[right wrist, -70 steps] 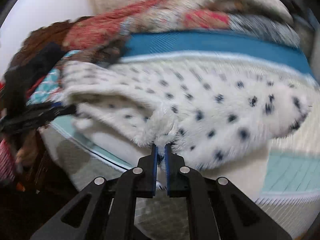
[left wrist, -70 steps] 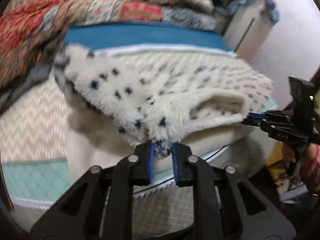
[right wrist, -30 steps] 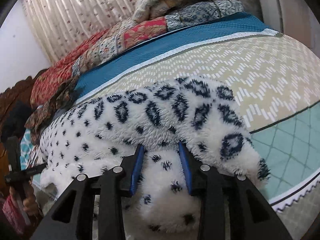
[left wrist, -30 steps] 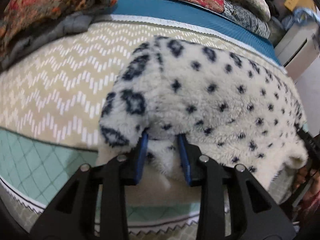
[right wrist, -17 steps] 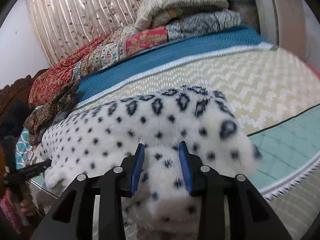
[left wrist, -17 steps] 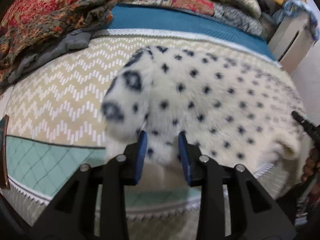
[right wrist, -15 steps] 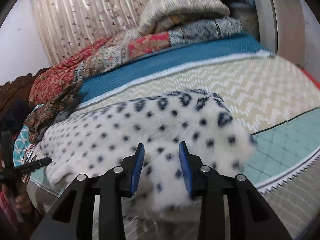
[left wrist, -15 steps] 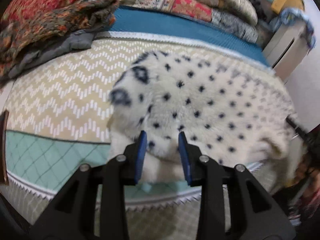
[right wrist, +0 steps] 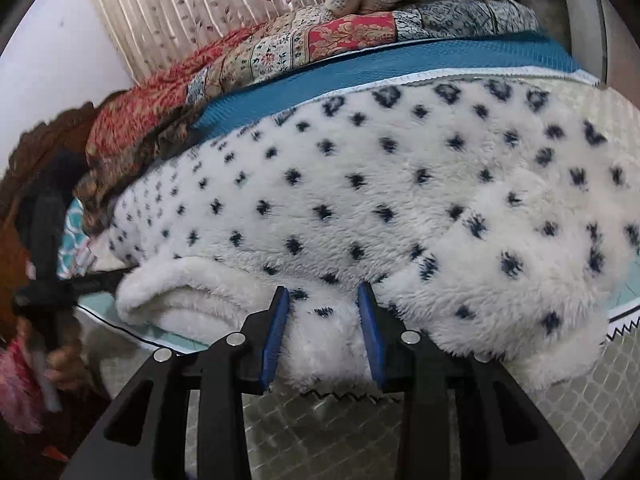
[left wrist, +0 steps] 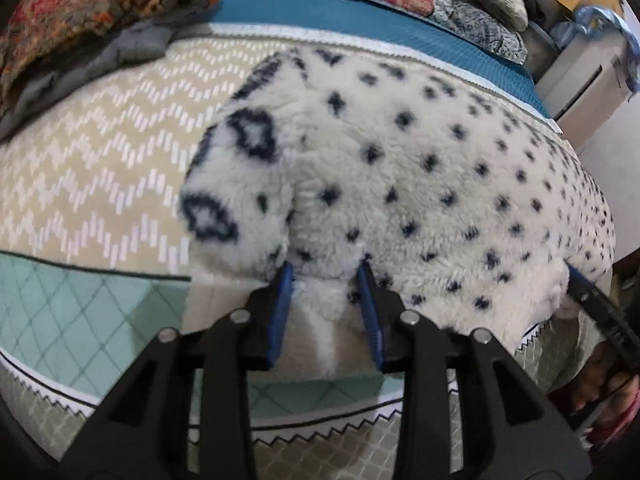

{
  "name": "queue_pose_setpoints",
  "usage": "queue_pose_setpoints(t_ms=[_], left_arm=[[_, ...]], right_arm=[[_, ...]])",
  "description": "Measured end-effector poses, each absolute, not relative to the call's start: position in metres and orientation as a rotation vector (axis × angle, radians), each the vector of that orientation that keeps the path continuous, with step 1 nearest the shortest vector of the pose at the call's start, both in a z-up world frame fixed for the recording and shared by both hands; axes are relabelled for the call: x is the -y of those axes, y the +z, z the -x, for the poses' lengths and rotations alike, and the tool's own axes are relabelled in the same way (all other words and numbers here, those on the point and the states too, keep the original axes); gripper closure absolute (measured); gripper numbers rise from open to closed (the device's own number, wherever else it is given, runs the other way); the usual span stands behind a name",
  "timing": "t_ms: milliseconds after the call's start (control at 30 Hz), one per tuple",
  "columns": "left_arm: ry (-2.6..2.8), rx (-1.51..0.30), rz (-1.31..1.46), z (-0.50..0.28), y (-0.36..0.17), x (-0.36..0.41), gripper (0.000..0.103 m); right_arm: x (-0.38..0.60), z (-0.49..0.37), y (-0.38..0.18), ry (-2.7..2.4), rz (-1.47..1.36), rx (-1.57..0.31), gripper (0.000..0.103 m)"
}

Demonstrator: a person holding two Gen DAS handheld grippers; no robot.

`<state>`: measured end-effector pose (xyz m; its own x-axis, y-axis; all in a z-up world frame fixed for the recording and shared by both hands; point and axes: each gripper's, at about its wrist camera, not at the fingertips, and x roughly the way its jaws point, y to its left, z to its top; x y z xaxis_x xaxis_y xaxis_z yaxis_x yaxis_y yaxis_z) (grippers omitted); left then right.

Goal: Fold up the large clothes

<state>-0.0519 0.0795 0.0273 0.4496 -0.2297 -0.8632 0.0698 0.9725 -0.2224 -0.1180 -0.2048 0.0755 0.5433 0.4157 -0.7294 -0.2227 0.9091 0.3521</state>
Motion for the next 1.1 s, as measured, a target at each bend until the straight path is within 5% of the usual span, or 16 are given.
queue_pose_setpoints(t_ms=[133,167,233,300,367,633,1100], left_arm=[[-0.188,-1.053,0.123,0.061,0.055,-0.089,0.063],[-0.175,-1.031,0.113,0.065,0.062,-0.094,0.057],[-0.143,-0.973,0.123,0.071,0.079,-0.111,0.029],[-0.103,-0.934,0.16,0.071,0.089,-0.132,0.017],[-0.089,-0.956,0.217,0.062,0.087,-0.149,0.015],[-0.132,-1.039,0.333,0.036,0.069,-0.149,0.014],[-0.043,-1.143,0.112,0.01,0.018,-0.087,0.005]], right_arm=[[0.232,0.132,0.106,0.384,-0.253,-0.848,0.058],[0.244,0.134,0.113,0.367,-0.273,-0.826,0.063],[0.273,0.14,0.125,0.309,-0.337,-0.781,0.073],[0.302,0.144,0.128,0.246,-0.423,-0.758,0.084],[0.33,0.144,0.121,0.203,-0.526,-0.769,0.093],[0.363,0.123,0.072,0.174,-0.833,-0.899,0.093],[0.319,0.096,0.045,0.271,-0.668,-0.958,0.103]])
